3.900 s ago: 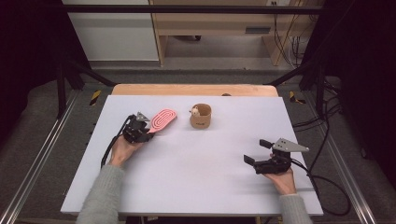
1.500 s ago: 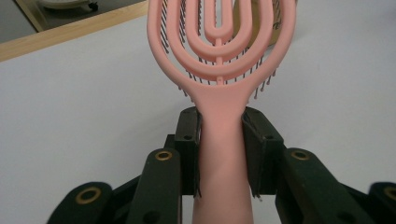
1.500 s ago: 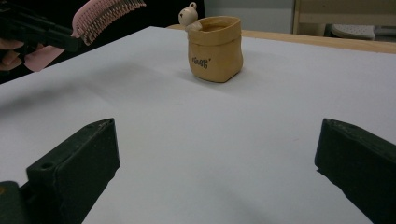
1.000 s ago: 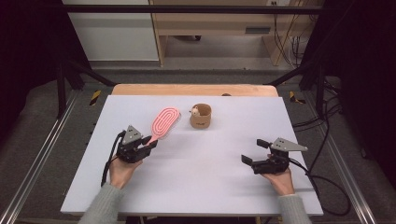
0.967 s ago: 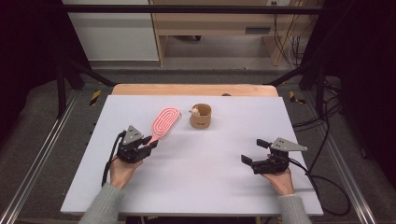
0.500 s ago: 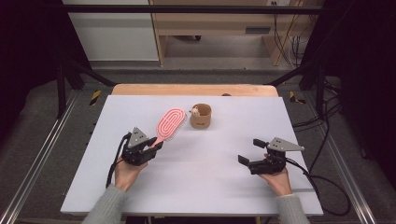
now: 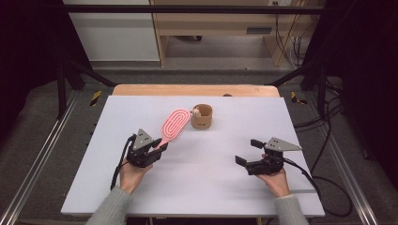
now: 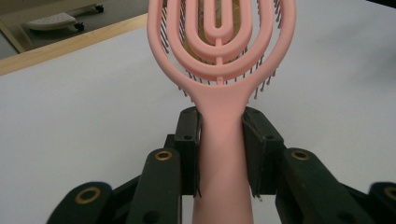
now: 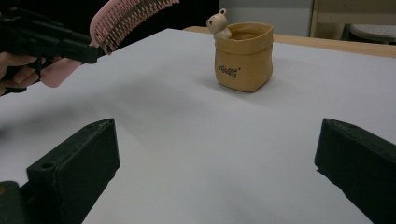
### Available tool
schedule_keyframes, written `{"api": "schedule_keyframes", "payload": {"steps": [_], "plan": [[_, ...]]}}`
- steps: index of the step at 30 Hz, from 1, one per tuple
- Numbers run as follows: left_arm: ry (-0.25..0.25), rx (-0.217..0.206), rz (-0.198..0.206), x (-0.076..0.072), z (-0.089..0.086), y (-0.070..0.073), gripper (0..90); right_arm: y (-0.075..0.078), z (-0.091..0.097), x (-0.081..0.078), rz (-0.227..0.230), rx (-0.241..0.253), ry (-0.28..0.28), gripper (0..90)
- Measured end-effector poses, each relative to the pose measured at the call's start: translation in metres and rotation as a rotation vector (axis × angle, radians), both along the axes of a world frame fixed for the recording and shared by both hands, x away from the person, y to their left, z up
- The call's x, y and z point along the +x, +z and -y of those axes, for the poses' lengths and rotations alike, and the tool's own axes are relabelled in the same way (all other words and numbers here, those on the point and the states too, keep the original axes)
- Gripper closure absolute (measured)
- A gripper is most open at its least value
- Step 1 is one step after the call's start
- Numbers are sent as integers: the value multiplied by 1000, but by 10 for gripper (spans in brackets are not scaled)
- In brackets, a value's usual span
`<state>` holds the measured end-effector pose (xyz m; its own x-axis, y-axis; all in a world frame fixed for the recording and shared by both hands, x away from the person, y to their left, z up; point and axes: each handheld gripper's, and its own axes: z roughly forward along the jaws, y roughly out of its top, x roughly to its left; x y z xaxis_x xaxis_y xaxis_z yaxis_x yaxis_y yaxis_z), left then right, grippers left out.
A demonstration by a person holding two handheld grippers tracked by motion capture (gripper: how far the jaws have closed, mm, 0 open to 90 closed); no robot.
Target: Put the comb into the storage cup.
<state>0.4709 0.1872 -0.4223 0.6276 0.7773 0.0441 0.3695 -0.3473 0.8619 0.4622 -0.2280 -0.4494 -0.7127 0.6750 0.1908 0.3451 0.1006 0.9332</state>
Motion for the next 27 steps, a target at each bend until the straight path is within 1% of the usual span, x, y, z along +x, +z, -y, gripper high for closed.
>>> {"api": "schedule_keyframes", "payload": {"steps": [1,5,7,12,19,27], "plan": [[1,2,2,0,1,0,688,0,-1,0,0,-5,3,4],[0,2,5,-2,5,0,688,1,-3,0,0,3,6,5],[-5,0,4,-2,7,0,688,2,-4,-1,4,8,7,4],[-20,6,18,-5,13,-1,688,5,-9,-2,3,16,13,4],[-34,3,19,-8,20,-1,688,7,-15,-3,7,7,21,4],[-44,4,29,-12,26,0,688,9,-20,-4,8,22,12,4]]}}
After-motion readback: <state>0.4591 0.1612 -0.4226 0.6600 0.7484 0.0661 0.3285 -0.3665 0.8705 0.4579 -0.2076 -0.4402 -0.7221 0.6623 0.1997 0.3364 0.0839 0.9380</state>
